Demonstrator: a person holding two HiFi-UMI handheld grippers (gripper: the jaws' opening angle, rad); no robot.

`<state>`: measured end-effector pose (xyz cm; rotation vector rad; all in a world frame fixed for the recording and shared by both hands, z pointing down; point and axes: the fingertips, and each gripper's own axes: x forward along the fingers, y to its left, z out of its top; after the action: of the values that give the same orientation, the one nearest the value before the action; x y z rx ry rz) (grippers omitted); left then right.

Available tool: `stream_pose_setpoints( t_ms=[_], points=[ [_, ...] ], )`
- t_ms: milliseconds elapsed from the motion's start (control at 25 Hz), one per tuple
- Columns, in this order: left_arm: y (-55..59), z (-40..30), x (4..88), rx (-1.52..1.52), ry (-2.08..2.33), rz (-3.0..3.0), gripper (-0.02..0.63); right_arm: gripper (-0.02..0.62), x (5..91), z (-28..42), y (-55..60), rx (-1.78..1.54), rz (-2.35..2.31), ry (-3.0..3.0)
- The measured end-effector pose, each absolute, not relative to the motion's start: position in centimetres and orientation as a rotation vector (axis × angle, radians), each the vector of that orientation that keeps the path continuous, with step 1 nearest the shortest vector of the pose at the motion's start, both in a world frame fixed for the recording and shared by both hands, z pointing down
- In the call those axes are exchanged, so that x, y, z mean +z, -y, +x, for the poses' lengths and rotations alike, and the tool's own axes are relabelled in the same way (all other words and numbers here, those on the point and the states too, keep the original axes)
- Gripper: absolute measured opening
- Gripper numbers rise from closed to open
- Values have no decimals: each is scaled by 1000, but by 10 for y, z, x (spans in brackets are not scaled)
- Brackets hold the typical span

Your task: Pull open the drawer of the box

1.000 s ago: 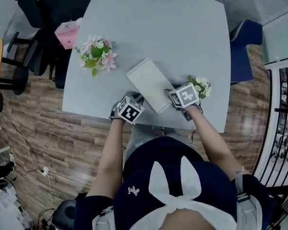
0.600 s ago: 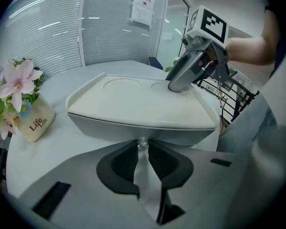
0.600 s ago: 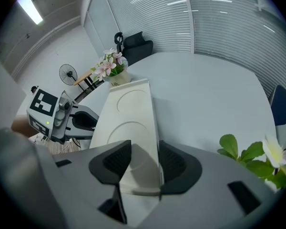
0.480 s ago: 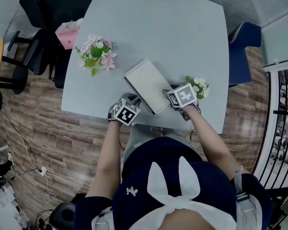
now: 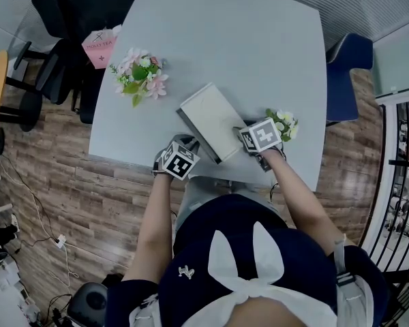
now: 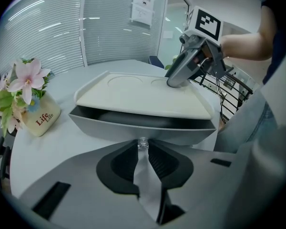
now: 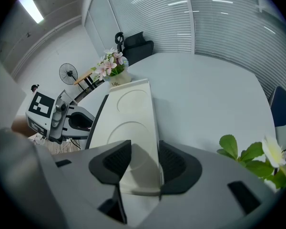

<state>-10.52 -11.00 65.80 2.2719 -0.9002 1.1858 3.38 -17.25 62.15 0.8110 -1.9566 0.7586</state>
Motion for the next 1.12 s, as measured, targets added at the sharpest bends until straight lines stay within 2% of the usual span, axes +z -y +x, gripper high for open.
stream_pose_setpoints(
  t_ms=[1120],
  points=[
    [97,-120,659,1143,944,2235,80,187,621,35,172,766,817,1953]
  ],
)
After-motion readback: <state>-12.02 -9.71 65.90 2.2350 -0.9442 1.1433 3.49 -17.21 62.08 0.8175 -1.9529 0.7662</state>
